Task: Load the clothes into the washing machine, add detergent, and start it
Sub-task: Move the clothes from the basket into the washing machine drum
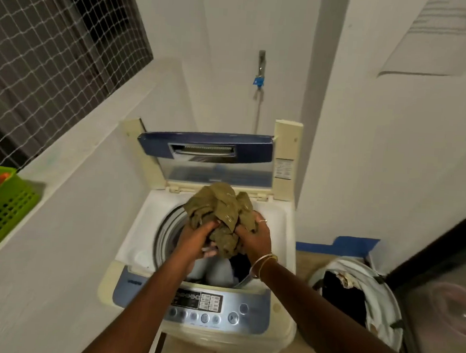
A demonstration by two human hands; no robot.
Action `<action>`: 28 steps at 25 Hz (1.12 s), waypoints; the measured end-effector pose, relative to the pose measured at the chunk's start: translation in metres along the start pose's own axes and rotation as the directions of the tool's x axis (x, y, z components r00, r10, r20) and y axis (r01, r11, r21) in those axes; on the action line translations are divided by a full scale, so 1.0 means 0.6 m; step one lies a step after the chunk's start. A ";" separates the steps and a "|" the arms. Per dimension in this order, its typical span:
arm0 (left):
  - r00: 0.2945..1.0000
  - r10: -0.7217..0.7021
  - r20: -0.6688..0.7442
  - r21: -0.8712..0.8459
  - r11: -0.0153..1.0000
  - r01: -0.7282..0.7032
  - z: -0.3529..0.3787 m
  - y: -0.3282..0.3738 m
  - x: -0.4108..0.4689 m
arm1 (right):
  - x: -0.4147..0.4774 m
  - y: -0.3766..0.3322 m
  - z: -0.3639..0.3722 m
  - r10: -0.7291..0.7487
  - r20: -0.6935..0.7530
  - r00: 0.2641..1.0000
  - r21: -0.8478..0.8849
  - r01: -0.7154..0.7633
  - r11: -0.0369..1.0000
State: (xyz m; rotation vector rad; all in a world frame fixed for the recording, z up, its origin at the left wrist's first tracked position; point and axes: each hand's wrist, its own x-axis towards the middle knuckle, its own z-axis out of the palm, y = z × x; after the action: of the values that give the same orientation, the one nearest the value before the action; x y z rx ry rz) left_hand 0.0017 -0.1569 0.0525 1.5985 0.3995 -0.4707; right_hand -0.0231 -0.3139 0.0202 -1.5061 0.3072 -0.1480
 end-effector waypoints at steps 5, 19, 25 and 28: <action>0.969 -0.080 -0.232 0.346 0.924 0.159 -0.061 -0.081 0.095 | 0.049 0.118 0.044 0.319 -0.088 0.944 -0.143 -0.328 0.934; 0.889 0.384 0.248 0.426 0.781 -0.456 0.153 -0.020 0.127 | 0.065 0.048 -0.052 0.128 -0.301 0.945 -0.090 -0.161 0.983; 0.791 0.387 0.473 0.354 0.739 -0.573 0.367 -0.017 0.098 | 0.058 0.046 -0.240 0.137 -0.559 0.818 -0.029 -0.185 0.982; 0.781 0.289 0.554 0.402 0.729 -0.554 0.477 -0.041 0.100 | 0.065 0.080 -0.346 0.151 -0.627 0.765 -0.036 -0.221 0.975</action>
State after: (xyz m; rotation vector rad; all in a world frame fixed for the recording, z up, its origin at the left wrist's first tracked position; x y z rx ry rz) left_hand 0.0221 -0.4418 -0.0161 1.9853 -0.5340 -0.6062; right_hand -0.0504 -0.5207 -0.0392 -1.4878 1.0132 -0.4824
